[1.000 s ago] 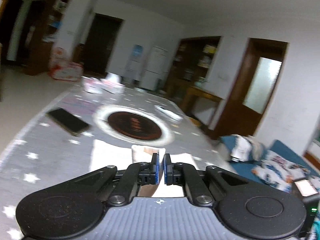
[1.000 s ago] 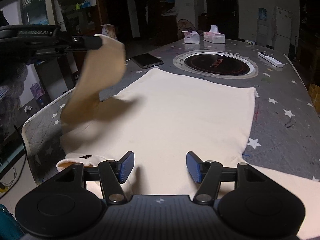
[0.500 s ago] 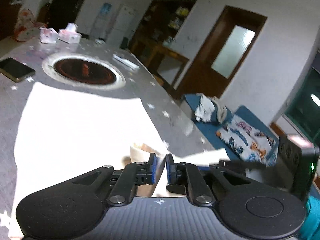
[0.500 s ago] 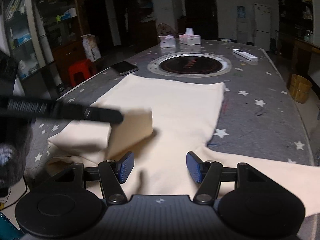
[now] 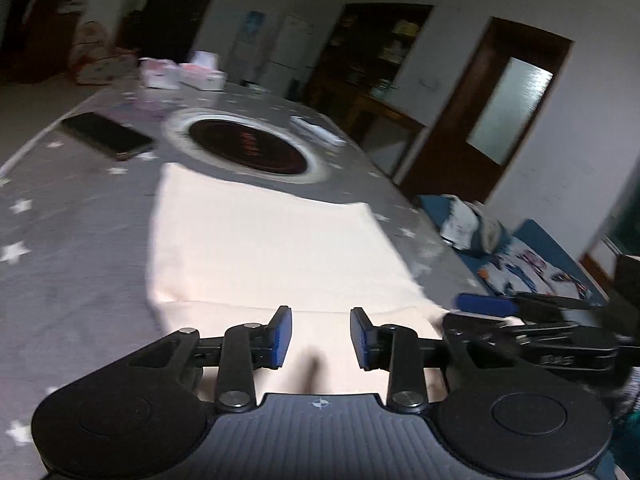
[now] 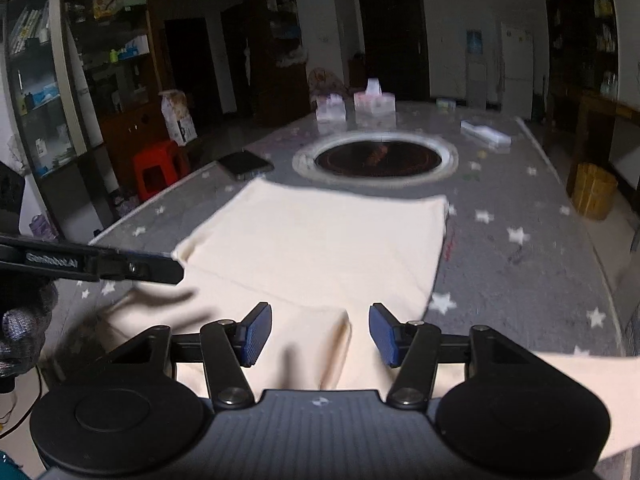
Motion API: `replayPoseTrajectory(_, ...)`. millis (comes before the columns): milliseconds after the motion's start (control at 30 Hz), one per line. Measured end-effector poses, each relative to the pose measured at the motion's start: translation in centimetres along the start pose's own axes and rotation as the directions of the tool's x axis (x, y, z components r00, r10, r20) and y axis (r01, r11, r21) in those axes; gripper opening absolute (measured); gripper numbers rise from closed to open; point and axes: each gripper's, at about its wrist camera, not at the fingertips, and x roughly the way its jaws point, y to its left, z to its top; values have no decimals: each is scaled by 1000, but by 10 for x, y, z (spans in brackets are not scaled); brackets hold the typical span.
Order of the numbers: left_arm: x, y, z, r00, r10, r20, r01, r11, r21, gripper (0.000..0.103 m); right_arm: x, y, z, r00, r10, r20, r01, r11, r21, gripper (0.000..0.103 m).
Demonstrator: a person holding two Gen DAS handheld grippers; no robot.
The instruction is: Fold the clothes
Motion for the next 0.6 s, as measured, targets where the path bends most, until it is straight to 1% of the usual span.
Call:
replayPoseTrajectory(100,-5,17,-3,999,44,-3,-44,999,-21,32,2,6,4,1000,23,6,-23,1000,-15,51)
replayPoseTrajectory(200,-4,30,-7,996,83,-26,-83,996,-31,27,12,14,3,998,51,-29,-52,998,-35,50)
replayPoseTrajectory(233,-5,33,-8,996,88,-30,-89,995,-35,24,16,17,2,997,59,-41,-61,997,-41,49)
replayPoseTrajectory(300,-6,38,-11,996,88,-27,-89,995,-39,21,23,20,-3,995,68,-70,-72,996,-47,49)
replayPoseTrajectory(433,-6,38,-10,994,103,-26,-103,994,-32,22,33,23,-14,991,65,-120,-71,996,-46,49)
replayPoseTrajectory(600,-7,31,-10,992,124,-18,-124,992,-1,22,21,19,-18,994,66,-92,-68,998,-14,50)
